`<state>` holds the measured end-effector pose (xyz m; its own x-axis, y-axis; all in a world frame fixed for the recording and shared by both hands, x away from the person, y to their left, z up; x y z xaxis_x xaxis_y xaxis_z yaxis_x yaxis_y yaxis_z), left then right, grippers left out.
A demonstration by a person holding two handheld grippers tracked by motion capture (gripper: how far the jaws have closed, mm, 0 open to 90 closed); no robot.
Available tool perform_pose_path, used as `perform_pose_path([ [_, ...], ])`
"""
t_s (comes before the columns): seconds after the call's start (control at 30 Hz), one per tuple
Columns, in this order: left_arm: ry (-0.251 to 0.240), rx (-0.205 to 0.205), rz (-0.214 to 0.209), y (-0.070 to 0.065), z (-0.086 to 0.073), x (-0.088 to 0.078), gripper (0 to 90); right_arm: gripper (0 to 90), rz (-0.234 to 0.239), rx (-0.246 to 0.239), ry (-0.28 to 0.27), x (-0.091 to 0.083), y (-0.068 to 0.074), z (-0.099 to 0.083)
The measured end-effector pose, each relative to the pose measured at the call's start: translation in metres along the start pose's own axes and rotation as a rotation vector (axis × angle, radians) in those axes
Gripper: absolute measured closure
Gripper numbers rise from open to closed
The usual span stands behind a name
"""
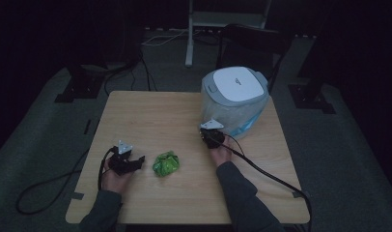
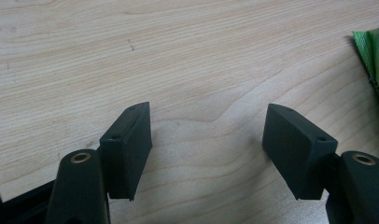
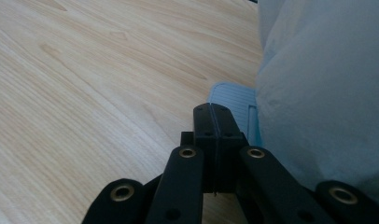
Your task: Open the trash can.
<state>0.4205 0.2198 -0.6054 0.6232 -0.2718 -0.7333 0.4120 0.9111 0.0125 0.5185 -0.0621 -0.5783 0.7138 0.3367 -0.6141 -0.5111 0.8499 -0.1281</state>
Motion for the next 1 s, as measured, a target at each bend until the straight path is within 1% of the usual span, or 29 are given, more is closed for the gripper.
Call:
perform_pose_path([
  [0.4, 0.0, 0.0, 0.001, -0.0001, -0.0001, -0.0001, 33.4, 90.0, 0.009, 0.007, 0.022, 0.0033, 0.001, -0.0046],
  [0.47, 0.0, 0.0, 0.001, 0.0, -0.0001, -0.0001, 33.4, 90.0, 0.011, -0.004, 0.026, 0.004, 0.0007, -0.0053],
  [0.63, 0.0, -0.001, 0.001, -0.0001, -0.0001, -0.0001, 33.4, 90.0, 0.013, -0.001, 0.027, 0.0041, 0.001, -0.0053],
  [0.87, 0.0, -0.001, 0.001, -0.0001, -0.0001, -0.0001, 33.4, 90.0, 0.013, -0.011, 0.031, 0.0046, 0.0005, -0.0059],
  [1.0, 0.002, -0.001, 0.001, -0.0001, -0.0002, -0.0002, 33.4, 90.0, 0.015, 0.0, 0.037, 0.0051, 0.0015, -0.0066],
])
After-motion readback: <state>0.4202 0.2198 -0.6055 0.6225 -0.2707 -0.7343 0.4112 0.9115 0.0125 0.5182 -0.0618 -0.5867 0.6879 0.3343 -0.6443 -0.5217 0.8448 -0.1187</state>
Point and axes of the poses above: each handheld gripper's, and its own axes: x roughly forward along the jaws, z roughly out of its top, y roughly to its left, the point moved 9 cm from there along x, roughly forward along the jaws, and after that the axes turned 4 degrees about y, right-handed, at the moved point
